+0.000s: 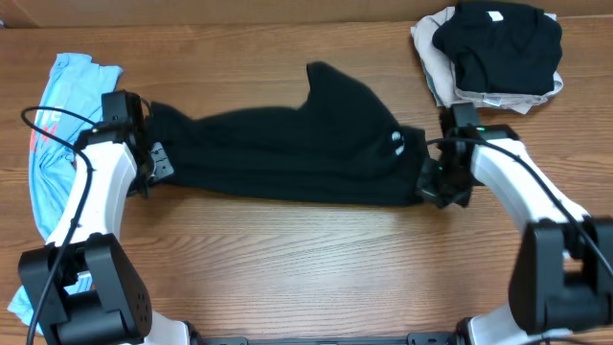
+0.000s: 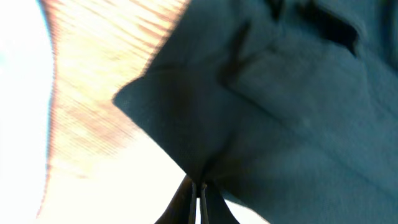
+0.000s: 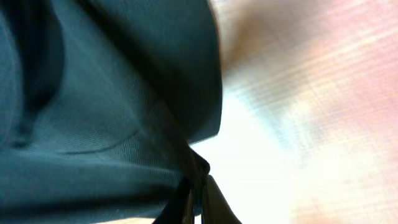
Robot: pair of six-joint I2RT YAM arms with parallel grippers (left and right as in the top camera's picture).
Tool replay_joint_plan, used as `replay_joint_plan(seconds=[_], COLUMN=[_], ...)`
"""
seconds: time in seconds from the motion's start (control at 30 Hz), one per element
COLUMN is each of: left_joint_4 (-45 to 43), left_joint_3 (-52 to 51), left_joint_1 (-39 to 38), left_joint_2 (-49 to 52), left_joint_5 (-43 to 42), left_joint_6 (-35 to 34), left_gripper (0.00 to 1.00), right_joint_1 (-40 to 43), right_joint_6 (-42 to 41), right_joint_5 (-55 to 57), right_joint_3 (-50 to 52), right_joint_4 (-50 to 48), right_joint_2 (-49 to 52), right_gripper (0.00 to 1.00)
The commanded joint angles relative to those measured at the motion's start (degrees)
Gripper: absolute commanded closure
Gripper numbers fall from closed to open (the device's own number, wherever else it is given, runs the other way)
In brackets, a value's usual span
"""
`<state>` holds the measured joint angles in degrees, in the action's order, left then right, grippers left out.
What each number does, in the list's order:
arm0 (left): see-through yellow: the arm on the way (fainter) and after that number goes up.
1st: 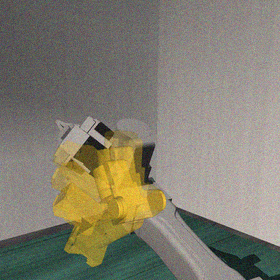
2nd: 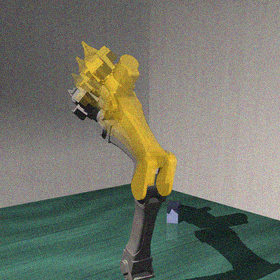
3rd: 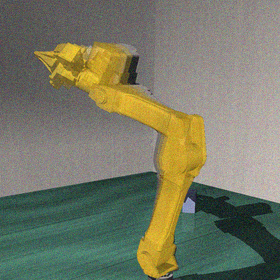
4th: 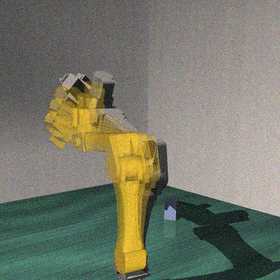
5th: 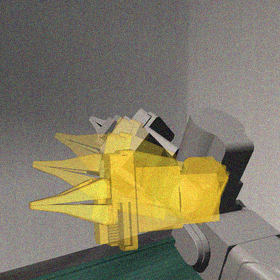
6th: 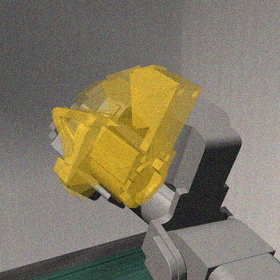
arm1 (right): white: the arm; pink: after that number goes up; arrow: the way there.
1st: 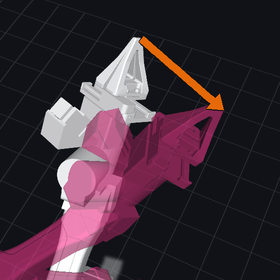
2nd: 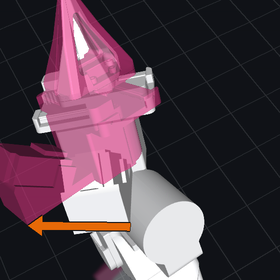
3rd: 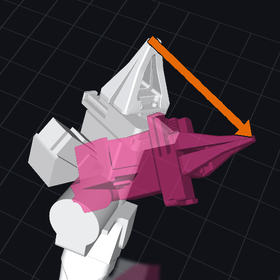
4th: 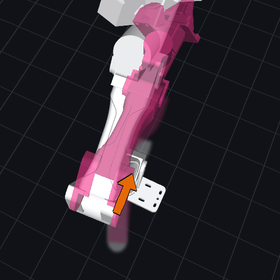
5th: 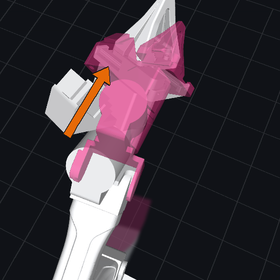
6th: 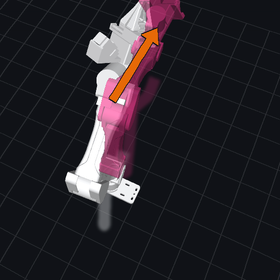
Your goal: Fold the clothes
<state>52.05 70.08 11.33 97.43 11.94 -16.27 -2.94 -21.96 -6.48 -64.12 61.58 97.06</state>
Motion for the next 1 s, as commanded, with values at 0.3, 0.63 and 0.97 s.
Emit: replay_joint_plan(seconds=[0.3,0.63,0.97], left_joint_4=[8.04,12.52,11.08], left_joint_3=[-0.31,-0.31,-0.31], left_joint_1=[0.00,0.00,0.00], left_joint_2=[0.33,0.33,0.33], left_joint_5=[10.99,12.22,10.43], left_joint_6=[1.53,1.53,1.51], left_gripper=[0.96,0.87,0.71], right_joint_1=[5.05,4.83,4.83], right_joint_6=[-0.57,1.09,7.82], right_joint_5=[-1.16,-7.89,-9.66], right_joint_3=[0.85,4.87,2.73], right_joint_4=[13.42,17.18,9.16], right_joint_2=[-6.99,-6.99,-6.99], right_gripper=[0.96,0.72,0.52])
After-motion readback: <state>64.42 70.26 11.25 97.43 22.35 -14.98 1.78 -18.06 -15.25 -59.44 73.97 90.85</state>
